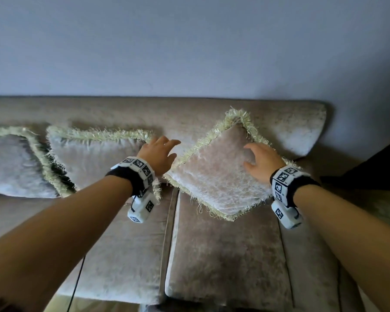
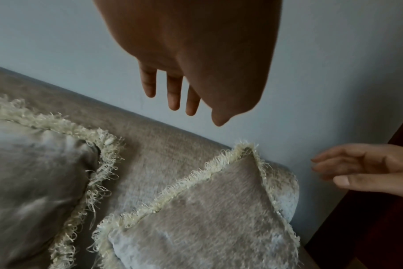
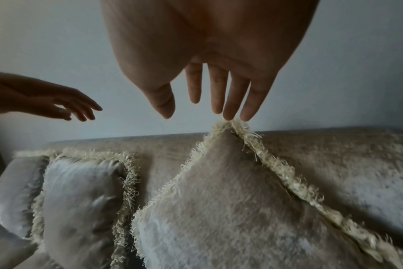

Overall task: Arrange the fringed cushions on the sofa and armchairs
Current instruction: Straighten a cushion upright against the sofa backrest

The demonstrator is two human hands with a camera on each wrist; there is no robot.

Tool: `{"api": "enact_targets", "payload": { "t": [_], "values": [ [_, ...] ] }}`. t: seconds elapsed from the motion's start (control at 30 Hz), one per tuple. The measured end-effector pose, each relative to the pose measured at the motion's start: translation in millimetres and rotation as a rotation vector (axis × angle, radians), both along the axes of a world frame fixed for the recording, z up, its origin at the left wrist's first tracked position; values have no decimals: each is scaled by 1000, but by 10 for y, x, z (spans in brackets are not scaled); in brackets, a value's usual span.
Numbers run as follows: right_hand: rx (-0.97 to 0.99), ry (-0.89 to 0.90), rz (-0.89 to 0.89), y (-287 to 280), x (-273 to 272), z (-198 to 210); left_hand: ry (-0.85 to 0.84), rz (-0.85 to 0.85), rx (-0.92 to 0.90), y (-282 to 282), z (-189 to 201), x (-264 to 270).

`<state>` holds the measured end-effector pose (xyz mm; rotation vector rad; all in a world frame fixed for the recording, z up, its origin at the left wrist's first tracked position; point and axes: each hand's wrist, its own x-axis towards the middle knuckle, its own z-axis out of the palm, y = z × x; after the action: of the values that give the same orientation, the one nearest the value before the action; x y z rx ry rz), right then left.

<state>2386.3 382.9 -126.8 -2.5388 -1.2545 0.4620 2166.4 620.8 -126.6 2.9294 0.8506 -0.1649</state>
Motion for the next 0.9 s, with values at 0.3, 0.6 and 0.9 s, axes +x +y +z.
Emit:
{"api": "enact_targets", "payload": {
  "t": [0.3,0.6,0.9],
  "values": [
    [-32,-119,-18,828,-922,608,-40,-26,32,926,375,-949],
    [-49,-117,-32,1672,-1797,808,-42,-11,65,1789,694,-1854],
    [-57,-141,173,2608,-2064,681,-124,244,26,2277,627,-2667]
  ]
}}
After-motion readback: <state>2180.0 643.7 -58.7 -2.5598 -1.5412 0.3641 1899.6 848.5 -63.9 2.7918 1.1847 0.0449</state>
